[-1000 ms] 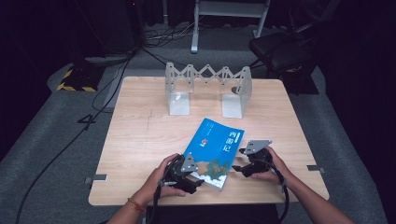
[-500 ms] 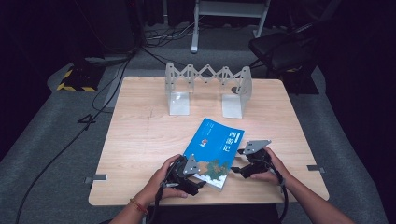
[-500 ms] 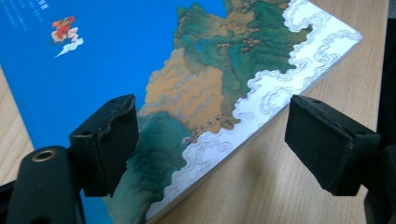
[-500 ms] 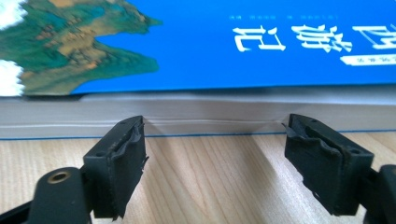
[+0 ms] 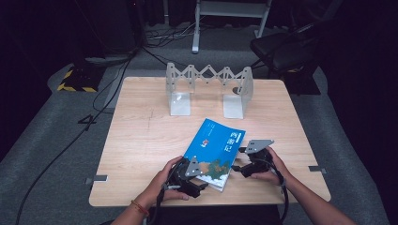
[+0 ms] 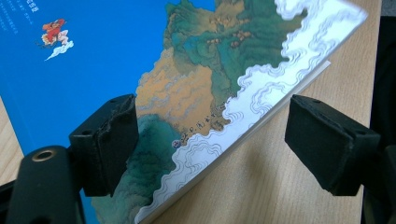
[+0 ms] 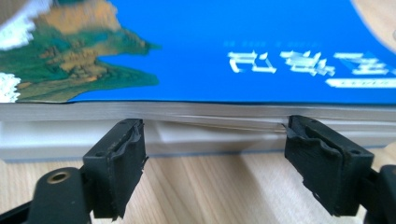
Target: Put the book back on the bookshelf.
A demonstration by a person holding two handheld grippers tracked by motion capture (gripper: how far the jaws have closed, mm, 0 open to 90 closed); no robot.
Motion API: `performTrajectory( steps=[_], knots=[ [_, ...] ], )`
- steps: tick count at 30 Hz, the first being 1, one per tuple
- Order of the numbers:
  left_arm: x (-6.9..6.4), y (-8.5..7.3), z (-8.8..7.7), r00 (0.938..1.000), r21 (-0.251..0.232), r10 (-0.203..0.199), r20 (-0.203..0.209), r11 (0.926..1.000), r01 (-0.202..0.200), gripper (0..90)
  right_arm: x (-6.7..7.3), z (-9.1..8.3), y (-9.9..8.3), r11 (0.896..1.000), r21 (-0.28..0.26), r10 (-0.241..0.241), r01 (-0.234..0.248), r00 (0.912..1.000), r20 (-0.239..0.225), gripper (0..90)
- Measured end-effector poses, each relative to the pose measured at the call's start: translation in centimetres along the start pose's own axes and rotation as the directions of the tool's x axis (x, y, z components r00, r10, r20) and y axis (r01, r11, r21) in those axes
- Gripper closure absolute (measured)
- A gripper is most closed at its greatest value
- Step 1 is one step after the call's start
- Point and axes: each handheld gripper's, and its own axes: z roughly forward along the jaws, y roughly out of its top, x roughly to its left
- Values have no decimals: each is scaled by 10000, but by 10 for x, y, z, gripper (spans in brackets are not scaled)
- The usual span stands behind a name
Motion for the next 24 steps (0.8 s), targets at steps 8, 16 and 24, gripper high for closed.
performTrajectory(
  steps=[8, 16, 24],
  knots=[
    [-8, 4, 0, 9994, -37, 341, -29, 9994, -342, 179, 1, -8, 19, 9968, -768, 262, -240, 9993, 267, 208],
    [-14, 11, 4, 9981, -158, 43, -613, 9999, -52, 245, 1, -9, 36, 9956, -929, 182, -146, 9991, 375, 207],
    [-15, 16, 6, 9827, -159, 181, -1841, 9996, -214, 468, -5, -6, 52, 9960, -897, 51, -41, 9999, 115, 197]
  ],
)
